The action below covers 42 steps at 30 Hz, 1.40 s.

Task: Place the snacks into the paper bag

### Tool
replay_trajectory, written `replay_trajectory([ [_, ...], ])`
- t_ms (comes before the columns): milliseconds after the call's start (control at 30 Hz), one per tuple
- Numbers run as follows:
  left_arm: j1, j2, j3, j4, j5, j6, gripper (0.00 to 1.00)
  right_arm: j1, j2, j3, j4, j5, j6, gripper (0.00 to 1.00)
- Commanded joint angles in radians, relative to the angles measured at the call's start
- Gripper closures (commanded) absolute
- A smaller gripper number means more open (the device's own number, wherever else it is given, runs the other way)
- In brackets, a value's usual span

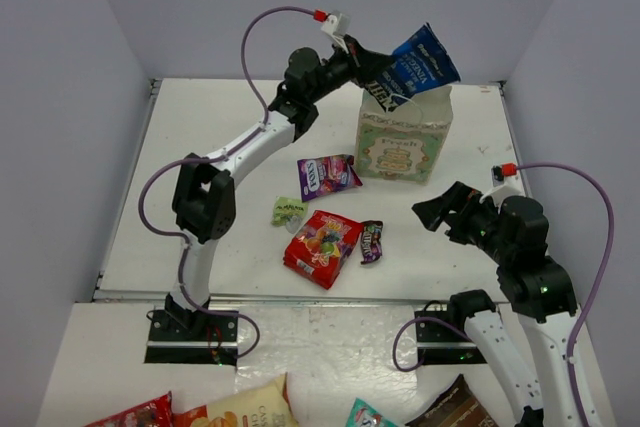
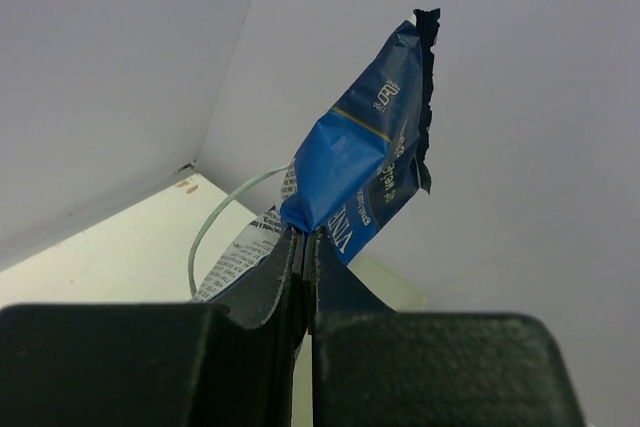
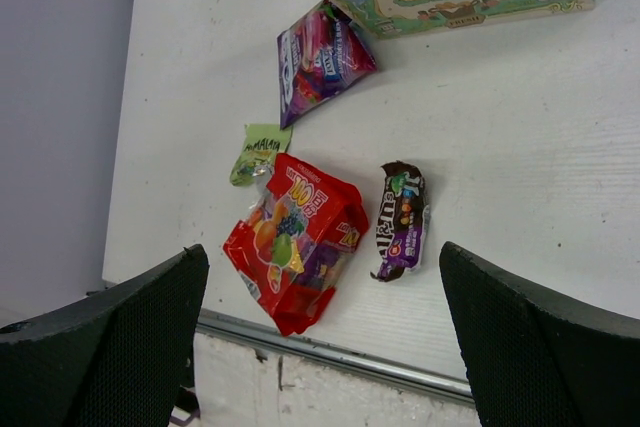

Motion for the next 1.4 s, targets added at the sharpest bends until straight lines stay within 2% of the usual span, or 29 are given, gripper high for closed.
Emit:
replay_trajectory([
  [0, -0.008, -0.024, 0.052, -0.017, -0.005, 0.06, 1.0, -0.003, -0.011, -0.008, -0.002, -0.022, -0.011, 0.03],
  [167, -0.012, -0.046, 0.054, -0.088, -0.03, 0.103, 1.0, -0.003, -0.01, -0.011, 0.0, -0.027, -0.009, 0.03],
  [233, -0.012, -0.055, 0.049, -0.099, -0.033, 0.102, 0.94, -0.003, -0.011, -0.012, -0.002, -0.028, -0.006, 0.03],
  [300, -0.012, -0.061, 0.045, -0.106, -0.027, 0.103, 0.75, -0.003, -0.013, -0.014, -0.002, -0.033, -0.004, 0.03],
  [367, -0.012, -0.072, 0.04, -0.106, -0.013, 0.102, 0.64, -0.003, -0.019, -0.016, -0.003, -0.034, -0.001, 0.03],
  [400, -0.012, -0.081, 0.037, -0.108, -0.01, 0.102, 0.62, -0.003, -0.021, -0.016, -0.003, -0.034, -0.001, 0.03],
  [433, -0.012, -0.087, 0.036, -0.109, -0.01, 0.102, 0.54, -0.003, -0.022, -0.017, -0.006, -0.034, -0.001, 0.03],
  [500, -0.012, -0.101, 0.026, -0.108, -0.008, 0.099, 0.44, -0.003, -0.024, -0.016, -0.008, -0.036, -0.001, 0.03],
  [533, -0.014, -0.116, 0.025, -0.105, -0.01, 0.099, 0.35, -0.003, -0.024, -0.014, -0.009, -0.039, 0.0, 0.03],
  [633, -0.012, -0.151, 0.023, -0.109, -0.018, 0.096, 0.24, -0.003, -0.027, -0.012, -0.011, -0.039, 0.0, 0.03],
  [800, -0.011, -0.237, -0.013, -0.149, -0.028, 0.117, 0.17, -0.003, -0.034, -0.008, -0.02, -0.042, 0.002, 0.03],
  [867, -0.008, -0.315, -0.113, -0.142, -0.042, 0.129, 0.0, -0.003, -0.039, -0.011, -0.02, -0.043, 0.003, 0.03],
  [1100, 0.018, -0.599, -0.479, -0.168, -0.103, 0.205, 0.0, -0.003, -0.057, -0.022, -0.025, -0.051, 0.002, 0.03],
  [1267, 0.037, -0.728, -0.688, -0.292, -0.221, 0.244, 0.0, -0.003, -0.057, -0.019, -0.033, -0.056, -0.003, 0.03],
  [1367, 0.051, -0.771, -0.804, -0.312, -0.249, 0.235, 0.0, -0.003, -0.059, -0.026, -0.026, -0.068, -0.001, 0.03],
])
